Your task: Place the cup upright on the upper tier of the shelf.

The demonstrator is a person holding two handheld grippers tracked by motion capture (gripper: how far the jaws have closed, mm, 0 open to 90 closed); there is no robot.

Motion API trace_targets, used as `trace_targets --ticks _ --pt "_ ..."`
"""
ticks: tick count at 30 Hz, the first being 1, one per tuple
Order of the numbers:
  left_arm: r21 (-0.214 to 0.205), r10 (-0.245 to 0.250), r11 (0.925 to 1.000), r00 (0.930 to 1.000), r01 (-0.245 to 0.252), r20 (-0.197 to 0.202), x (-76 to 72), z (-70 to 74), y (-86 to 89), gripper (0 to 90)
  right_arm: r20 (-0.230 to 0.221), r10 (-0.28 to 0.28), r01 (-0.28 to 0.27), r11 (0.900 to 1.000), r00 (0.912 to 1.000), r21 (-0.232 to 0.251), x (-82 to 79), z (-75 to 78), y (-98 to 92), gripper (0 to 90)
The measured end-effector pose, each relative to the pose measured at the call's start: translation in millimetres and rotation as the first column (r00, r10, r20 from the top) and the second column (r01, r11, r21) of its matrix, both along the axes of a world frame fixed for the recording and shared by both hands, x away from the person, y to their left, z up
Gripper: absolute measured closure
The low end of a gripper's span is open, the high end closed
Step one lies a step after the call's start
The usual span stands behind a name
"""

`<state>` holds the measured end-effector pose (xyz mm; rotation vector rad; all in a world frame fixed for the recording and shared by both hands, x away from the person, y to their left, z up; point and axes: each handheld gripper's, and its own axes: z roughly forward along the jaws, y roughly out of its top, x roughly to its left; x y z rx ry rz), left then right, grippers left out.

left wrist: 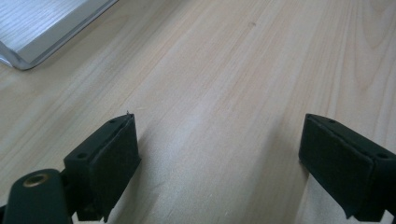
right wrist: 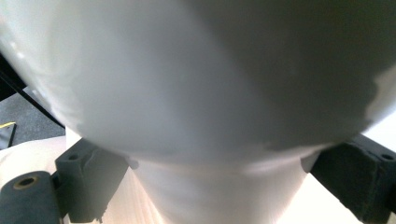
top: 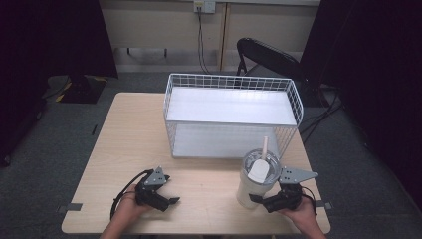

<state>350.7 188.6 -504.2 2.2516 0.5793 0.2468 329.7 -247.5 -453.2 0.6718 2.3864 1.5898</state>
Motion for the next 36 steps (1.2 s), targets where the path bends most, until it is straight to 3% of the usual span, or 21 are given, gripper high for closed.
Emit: trace_targets --ticks 36 --pt "0.000 0.000 1.0000 1.0000 0.000 0.000 0.0 0.0 0.0 11.5 0.055 -0.059 0.058 0.9982 0.9968 0.019 -6.3 6.4 8.7 8.8"
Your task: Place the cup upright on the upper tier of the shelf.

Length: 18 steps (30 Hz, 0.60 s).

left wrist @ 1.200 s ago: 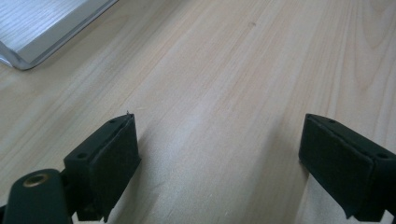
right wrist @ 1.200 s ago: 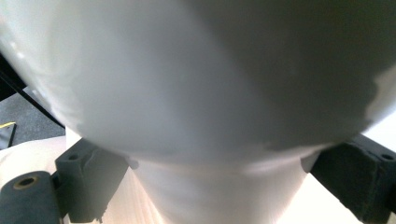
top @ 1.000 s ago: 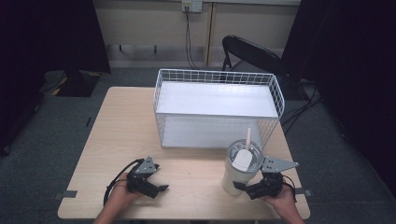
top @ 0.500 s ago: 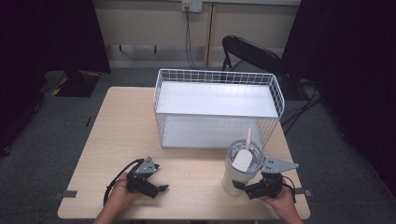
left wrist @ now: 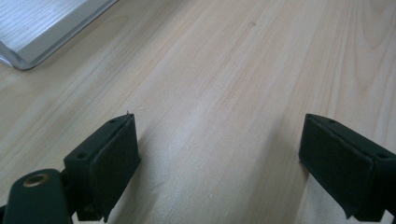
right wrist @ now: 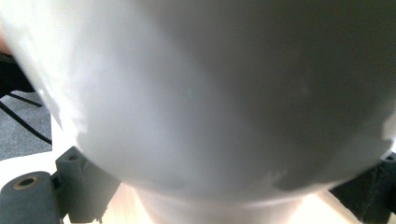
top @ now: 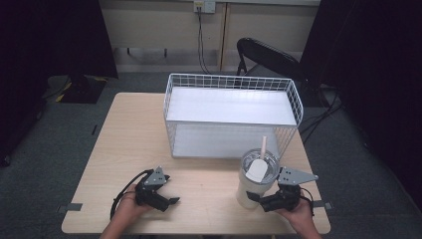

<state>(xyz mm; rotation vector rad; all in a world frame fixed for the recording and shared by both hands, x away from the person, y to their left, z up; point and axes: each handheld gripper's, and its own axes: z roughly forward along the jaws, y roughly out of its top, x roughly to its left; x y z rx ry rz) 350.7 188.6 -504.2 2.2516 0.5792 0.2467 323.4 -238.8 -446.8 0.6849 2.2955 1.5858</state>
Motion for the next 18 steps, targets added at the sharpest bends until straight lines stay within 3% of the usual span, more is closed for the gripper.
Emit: trace_targets --ticks 9,18 --pt "0.000 0.002 1.0000 1.0000 -0.002 0.000 -0.2 0.0 0.0 11.5 0.025 -0.014 0.013 0.9978 0.9996 0.065 -0.8 -8.0 0.4 8.7" --pt "0.000 0.003 1.0000 1.0000 -0.003 -0.001 -0.3 0.0 0.0 11.5 0.023 -0.003 0.002 0.9981 0.9997 0.061 1.1 -8.5 -0.1 8.6"
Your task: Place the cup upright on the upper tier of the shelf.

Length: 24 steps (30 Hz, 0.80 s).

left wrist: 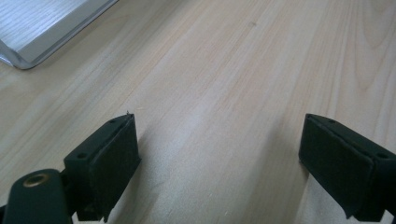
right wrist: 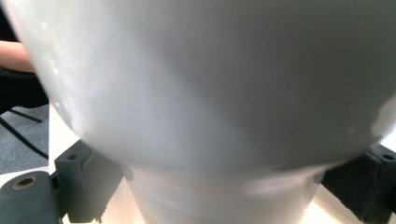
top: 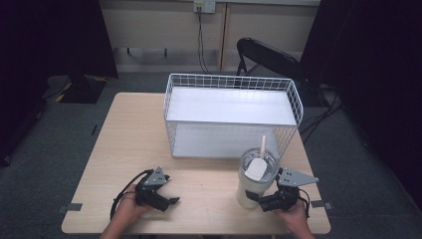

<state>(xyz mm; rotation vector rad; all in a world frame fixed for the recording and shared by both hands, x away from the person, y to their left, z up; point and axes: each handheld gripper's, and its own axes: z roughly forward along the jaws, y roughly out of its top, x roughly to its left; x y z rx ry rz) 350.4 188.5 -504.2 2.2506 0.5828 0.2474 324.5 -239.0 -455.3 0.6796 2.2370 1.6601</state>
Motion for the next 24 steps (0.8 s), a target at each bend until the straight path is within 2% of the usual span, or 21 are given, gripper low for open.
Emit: trace_targets --ticks 5,13,15,19,24 --pt "0.000 0.000 1.0000 1.0000 0.000 0.000 0.0 0.0 0.0 11.5 0.014 0.046 -0.046 0.9989 0.9988 0.001 3.1 -2.7 -2.6 8.1" --pt "0.000 -0.001 1.0000 1.0000 0.001 0.000 0.0 0.0 0.0 11.5 0.023 0.077 -0.077 0.9970 0.9968 -0.004 8.1 -5.6 -0.4 8.0" --pt "0.000 -0.001 1.0000 1.0000 0.001 0.000 0.0 0.0 0.0 11.5 0.012 0.077 -0.077 0.9970 0.9970 0.005 8.0 -5.4 -0.5 8.3" --pt "0.000 0.000 1.0000 1.0000 0.000 0.000 0.0 0.0 0.0 11.5 0.042 0.063 -0.063 0.9980 0.9971 0.002 5.4 -3.6 -0.4 9.3" --pt "0.000 0.000 1.0000 1.0000 0.000 0.000 0.0 0.0 0.0 11.5 0.050 0.041 -0.041 0.9992 0.9979 -0.001 3.5 -2.8 0.4 9.6"
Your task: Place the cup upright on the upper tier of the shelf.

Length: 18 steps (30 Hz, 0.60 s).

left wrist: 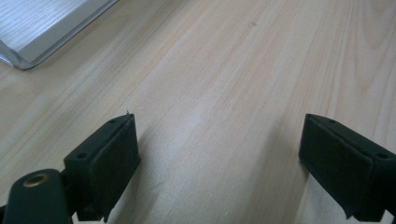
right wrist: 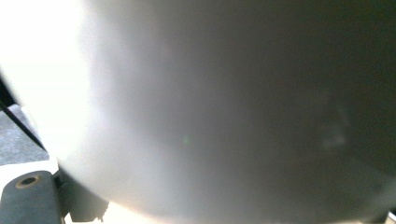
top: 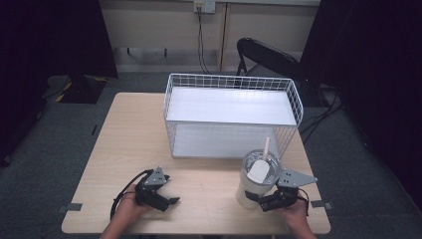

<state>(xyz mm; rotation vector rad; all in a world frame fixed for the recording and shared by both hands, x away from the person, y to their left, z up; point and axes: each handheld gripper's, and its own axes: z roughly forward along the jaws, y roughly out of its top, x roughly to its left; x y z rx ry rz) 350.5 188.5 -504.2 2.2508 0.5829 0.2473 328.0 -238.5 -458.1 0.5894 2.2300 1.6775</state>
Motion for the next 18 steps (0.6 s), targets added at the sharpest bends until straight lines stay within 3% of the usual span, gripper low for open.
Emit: trace_targets --ticks 2,5,9,18 --pt "0.000 0.000 1.0000 1.0000 0.000 0.000 0.0 0.0 0.0 11.5 0.009 -0.010 0.010 0.9999 0.9999 0.000 -0.2 0.9 -0.2 9.7" --pt "-0.002 0.000 1.0000 1.0000 0.000 -0.002 0.2 0.0 0.1 11.6 0.013 -0.022 0.021 0.9988 0.9997 0.044 -0.5 8.6 -4.3 9.8" --pt "-0.003 0.001 1.0000 1.0000 -0.001 -0.004 0.3 0.0 0.4 12.1 0.037 -0.028 0.028 0.9993 0.9989 0.024 -0.5 18.9 -6.5 9.8" --pt "-0.005 0.002 1.0000 1.0000 -0.002 -0.004 0.3 -0.1 0.3 12.1 0.021 -0.005 0.004 0.9999 0.9998 0.015 2.7 27.0 -9.2 9.8"
